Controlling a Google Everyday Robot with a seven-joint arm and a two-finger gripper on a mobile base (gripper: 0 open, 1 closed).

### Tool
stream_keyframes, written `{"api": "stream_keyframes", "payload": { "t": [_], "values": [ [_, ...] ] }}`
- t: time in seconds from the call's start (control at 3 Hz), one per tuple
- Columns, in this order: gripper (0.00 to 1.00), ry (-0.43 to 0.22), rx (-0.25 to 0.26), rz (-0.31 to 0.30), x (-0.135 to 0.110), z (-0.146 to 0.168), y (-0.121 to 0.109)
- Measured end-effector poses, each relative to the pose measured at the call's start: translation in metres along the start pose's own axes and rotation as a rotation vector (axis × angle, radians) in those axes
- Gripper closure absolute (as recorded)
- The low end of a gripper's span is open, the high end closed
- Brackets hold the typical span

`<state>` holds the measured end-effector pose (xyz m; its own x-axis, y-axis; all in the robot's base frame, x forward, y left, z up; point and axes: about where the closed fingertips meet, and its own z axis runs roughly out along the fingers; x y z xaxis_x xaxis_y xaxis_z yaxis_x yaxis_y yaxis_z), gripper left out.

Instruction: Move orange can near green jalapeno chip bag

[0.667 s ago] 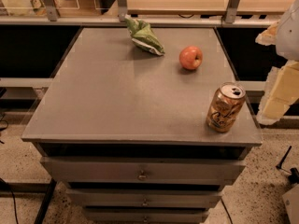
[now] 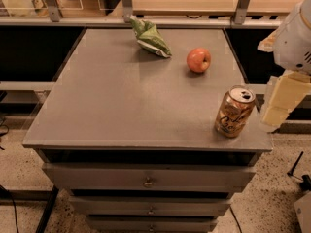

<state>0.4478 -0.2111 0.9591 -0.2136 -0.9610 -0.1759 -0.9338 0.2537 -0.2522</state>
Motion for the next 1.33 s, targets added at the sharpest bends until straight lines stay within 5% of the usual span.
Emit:
{"api": "stream_keyframes", "payload": {
  "t": [0.67, 1.33],
  "values": [
    [0.0, 0.027, -0.073, -0.026, -0.004, 0.048, 0.001],
    [0.27, 0.03, -0.138, -0.042, -0.008, 0.077, 0.004]
  ]
}}
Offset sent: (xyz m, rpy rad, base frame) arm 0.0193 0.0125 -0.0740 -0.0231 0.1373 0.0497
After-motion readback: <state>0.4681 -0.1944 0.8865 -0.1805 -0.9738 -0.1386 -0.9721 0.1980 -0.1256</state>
